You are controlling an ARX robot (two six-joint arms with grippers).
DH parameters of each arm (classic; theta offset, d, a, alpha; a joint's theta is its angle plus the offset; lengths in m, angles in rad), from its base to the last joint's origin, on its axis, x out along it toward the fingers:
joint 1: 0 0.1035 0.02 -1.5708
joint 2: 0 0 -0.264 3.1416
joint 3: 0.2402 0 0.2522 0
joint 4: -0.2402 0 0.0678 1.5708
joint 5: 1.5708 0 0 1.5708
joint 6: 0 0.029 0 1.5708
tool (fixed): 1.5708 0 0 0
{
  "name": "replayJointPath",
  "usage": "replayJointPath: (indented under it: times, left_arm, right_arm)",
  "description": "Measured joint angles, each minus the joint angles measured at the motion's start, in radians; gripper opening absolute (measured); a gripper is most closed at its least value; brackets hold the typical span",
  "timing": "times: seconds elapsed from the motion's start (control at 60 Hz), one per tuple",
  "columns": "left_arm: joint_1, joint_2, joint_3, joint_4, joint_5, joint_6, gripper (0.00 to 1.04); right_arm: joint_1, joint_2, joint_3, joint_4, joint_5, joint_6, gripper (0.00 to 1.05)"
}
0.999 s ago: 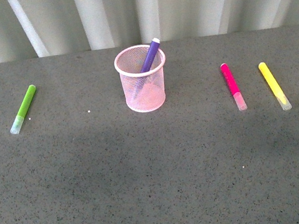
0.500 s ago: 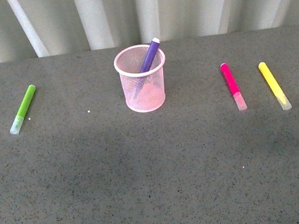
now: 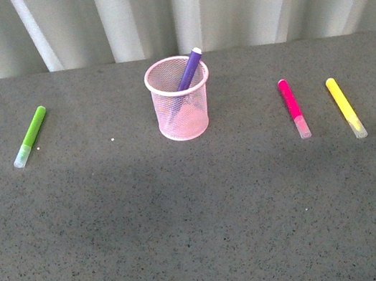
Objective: Insert purple and pink pens into pink cup
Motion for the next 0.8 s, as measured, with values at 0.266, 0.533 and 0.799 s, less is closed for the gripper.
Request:
replayJointPath:
  times: [0.266,0.533,0.799]
  left_arm:
    - [0.000,0.001,0.000,0.000,0.000,0.000,0.98]
    - [0.000,0.001,0.000,0.000,0.000,0.000,0.98]
    - [0.000,0.001,0.000,0.000,0.000,0.000,0.98]
  right_arm:
    - [0.005,0.981,0.454,0.322,0.325,-0.018,0.98]
    - [0.101,1.487,0.922,-0.093,0.451,0.042,0.98]
    - [0.262,1.603,1.150,-0.421,0.439,0.080,0.98]
